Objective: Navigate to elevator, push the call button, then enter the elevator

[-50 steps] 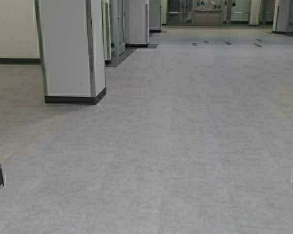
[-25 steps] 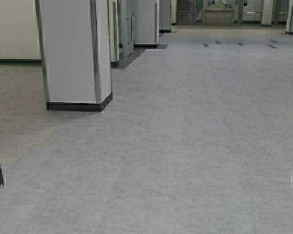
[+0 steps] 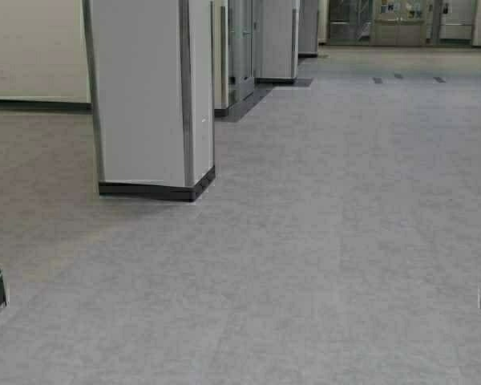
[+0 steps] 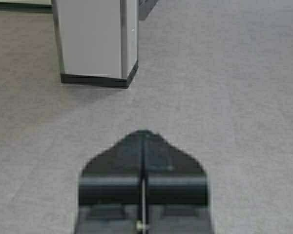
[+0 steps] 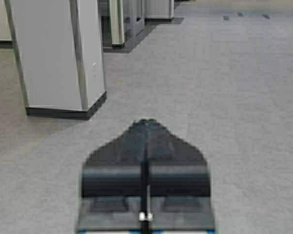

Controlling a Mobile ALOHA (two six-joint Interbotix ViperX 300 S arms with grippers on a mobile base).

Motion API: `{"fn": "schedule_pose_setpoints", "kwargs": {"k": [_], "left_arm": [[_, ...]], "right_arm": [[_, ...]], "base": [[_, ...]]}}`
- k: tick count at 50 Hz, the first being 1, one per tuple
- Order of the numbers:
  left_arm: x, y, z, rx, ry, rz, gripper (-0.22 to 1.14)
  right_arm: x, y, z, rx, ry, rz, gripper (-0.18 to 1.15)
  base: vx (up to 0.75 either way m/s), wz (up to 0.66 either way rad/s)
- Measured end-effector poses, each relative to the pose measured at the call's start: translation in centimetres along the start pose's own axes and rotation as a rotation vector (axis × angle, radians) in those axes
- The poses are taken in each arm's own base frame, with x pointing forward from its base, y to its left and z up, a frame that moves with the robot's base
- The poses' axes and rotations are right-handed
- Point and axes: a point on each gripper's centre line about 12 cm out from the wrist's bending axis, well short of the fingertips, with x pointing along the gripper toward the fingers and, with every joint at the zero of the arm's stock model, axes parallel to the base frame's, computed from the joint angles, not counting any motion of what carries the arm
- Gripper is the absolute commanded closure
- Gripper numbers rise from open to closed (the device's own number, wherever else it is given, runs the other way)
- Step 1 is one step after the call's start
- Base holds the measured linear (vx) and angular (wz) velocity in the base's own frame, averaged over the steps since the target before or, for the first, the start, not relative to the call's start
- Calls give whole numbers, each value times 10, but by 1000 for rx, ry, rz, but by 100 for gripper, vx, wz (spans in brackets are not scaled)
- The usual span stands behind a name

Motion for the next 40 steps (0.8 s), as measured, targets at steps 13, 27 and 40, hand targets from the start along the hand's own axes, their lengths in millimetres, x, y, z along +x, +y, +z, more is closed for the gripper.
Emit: {"fn": "schedule_pose_setpoints", "kwargs": {"k": [13, 27, 40], "left_arm": [[0, 0, 0, -2, -1, -2, 89], [0, 0, 1, -2, -6, -2, 89], [2, 0, -3, -2, 9, 0, 89]], "right_arm": [[0, 0, -1, 2, 3, 0, 93], [0, 0, 1, 2, -3, 2, 92], [-2, 0, 4, 3, -18, 2, 93]], "base": [[67, 13], [65, 25], [65, 33]]}}
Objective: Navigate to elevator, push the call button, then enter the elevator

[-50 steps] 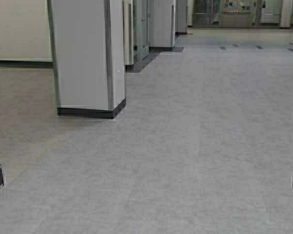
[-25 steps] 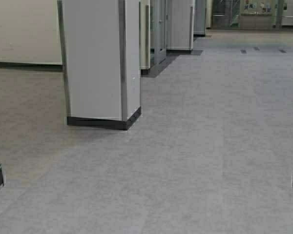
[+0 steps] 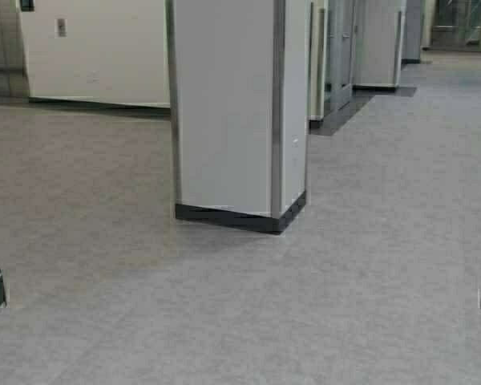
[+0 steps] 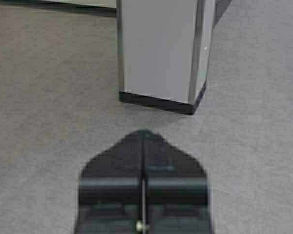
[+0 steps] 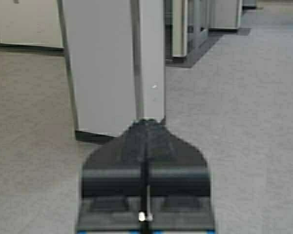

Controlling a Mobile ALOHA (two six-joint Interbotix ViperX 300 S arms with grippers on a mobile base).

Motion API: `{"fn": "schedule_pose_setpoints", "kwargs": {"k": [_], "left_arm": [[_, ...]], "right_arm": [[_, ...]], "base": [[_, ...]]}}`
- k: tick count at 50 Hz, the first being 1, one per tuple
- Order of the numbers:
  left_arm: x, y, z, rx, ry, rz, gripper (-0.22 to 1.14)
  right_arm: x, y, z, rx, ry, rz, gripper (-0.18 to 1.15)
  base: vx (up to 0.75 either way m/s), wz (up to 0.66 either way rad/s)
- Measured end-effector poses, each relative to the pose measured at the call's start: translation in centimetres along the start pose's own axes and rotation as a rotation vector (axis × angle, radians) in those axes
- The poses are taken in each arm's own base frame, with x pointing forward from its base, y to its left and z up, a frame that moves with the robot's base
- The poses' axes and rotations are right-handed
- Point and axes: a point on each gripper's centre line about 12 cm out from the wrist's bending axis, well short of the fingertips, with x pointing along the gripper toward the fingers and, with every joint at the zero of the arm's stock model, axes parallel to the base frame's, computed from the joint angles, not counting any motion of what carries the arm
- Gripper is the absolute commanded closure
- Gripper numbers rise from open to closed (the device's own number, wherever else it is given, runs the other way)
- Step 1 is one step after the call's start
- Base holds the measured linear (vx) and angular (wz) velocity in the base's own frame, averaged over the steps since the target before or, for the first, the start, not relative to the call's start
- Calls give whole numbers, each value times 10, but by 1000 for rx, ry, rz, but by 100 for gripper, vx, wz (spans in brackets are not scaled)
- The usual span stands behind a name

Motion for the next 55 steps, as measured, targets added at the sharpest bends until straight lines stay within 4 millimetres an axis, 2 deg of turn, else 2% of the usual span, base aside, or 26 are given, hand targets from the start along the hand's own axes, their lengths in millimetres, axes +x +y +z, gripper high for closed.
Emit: {"fn": "schedule_pose_setpoints", "kwargs": {"k": [12, 30, 55], "left_arm": [[-6, 0, 9, -4, -49, -2, 89], [-5, 0, 9, -15, -49, -2, 89], [-3, 0, 3, -29, -25, 0, 89]], "right_arm": [[0, 0, 0, 3, -3, 2, 92], [-3, 1, -4, 5, 2, 3, 92], [5, 0, -11, 4, 34, 3, 92]], "base": [[64, 24], [71, 23], [72, 32]]}}
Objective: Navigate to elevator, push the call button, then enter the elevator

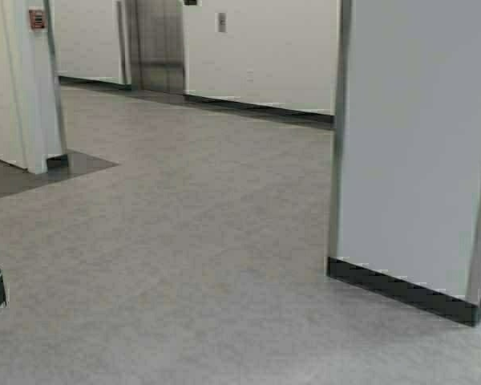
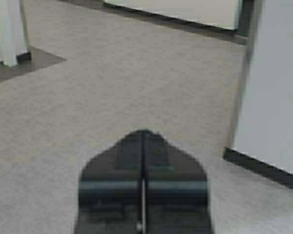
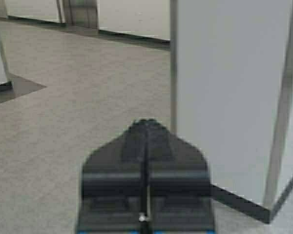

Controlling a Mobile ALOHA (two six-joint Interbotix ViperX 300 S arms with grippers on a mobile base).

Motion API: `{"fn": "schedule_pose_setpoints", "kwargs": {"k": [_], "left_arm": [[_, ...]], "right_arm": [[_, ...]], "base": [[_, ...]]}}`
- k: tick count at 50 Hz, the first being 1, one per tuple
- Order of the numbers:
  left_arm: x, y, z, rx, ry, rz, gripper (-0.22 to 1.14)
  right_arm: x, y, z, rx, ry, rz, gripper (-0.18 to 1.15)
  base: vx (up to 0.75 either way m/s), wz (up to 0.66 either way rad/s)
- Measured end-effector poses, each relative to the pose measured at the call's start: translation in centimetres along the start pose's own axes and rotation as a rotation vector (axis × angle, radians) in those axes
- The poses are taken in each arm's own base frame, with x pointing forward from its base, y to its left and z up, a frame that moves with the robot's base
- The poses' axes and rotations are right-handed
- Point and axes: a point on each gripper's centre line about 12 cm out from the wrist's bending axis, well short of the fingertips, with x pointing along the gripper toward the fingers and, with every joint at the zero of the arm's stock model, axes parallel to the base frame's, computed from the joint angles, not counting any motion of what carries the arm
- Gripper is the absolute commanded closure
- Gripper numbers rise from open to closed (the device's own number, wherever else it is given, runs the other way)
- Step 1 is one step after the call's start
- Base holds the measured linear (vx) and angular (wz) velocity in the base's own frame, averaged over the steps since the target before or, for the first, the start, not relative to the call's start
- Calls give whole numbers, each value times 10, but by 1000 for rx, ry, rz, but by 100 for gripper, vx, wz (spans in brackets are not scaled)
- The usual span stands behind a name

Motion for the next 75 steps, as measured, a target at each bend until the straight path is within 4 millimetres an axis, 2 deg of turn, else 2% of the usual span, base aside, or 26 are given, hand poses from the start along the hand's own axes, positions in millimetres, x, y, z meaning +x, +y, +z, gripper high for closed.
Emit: {"fn": "schedule_pose_setpoints", "kwargs": {"k": [18, 46, 69, 75], "left_arm": [[1, 0, -3, -3, 12, 1, 89], [4, 1, -10, -2, 40, 2, 89], [6, 1, -13, -30, 54, 2, 89], [4, 0, -8, -30, 35, 1, 89]], "right_arm": [[4, 0, -4, 0, 23, -1, 92], [3, 0, 1, -1, 3, 0, 92], [1, -1, 2, 1, -2, -3, 92], [-1, 0, 6, 4, -20, -2, 92]], "base": [[76, 21], [74, 25], [75, 2], [72, 1]]}}
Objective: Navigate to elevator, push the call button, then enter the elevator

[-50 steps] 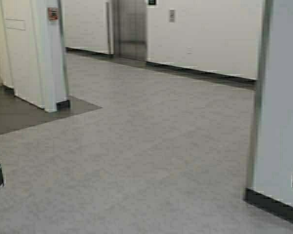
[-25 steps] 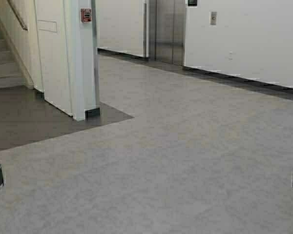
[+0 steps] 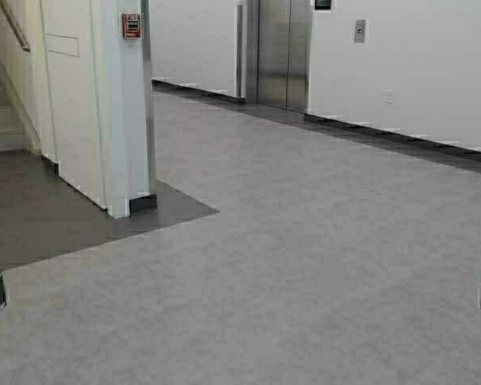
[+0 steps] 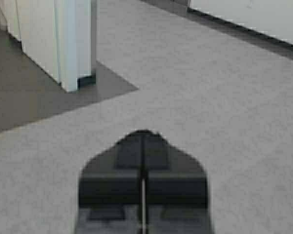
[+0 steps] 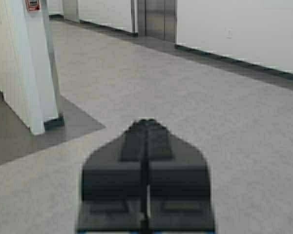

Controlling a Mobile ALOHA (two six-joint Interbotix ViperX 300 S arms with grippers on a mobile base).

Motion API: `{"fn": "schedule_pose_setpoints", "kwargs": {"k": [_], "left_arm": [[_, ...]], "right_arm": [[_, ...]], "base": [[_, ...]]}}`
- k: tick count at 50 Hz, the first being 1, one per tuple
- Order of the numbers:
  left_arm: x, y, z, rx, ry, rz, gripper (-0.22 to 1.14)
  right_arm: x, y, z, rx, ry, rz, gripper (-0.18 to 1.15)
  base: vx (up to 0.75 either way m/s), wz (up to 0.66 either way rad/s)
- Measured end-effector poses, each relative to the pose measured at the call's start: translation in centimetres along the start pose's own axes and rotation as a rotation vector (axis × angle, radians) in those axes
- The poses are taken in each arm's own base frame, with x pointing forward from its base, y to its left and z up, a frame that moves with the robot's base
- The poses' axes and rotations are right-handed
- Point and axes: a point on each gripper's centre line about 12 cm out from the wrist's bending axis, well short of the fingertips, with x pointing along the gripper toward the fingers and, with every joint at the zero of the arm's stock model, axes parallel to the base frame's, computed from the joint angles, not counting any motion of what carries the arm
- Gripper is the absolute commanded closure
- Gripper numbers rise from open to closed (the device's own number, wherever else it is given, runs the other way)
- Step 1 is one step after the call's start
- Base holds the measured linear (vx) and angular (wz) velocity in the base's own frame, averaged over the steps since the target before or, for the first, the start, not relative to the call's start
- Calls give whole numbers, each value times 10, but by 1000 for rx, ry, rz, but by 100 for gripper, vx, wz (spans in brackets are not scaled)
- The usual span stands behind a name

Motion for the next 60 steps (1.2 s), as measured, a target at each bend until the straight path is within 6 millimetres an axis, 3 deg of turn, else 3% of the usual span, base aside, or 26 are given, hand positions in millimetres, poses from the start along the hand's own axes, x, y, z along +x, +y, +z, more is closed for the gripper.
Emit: {"fn": "schedule_pose_setpoints", "kwargs": {"k": [31, 60], "left_arm": [[-7, -2, 10, -15, -47, -8, 89], [-4, -1, 6, -14, -29, -6, 89]], "right_arm": [[1, 0, 2, -2, -14, -2, 92], [-1, 0, -1, -3, -17, 1, 93]], "base": [[73, -12], [74, -15]]}}
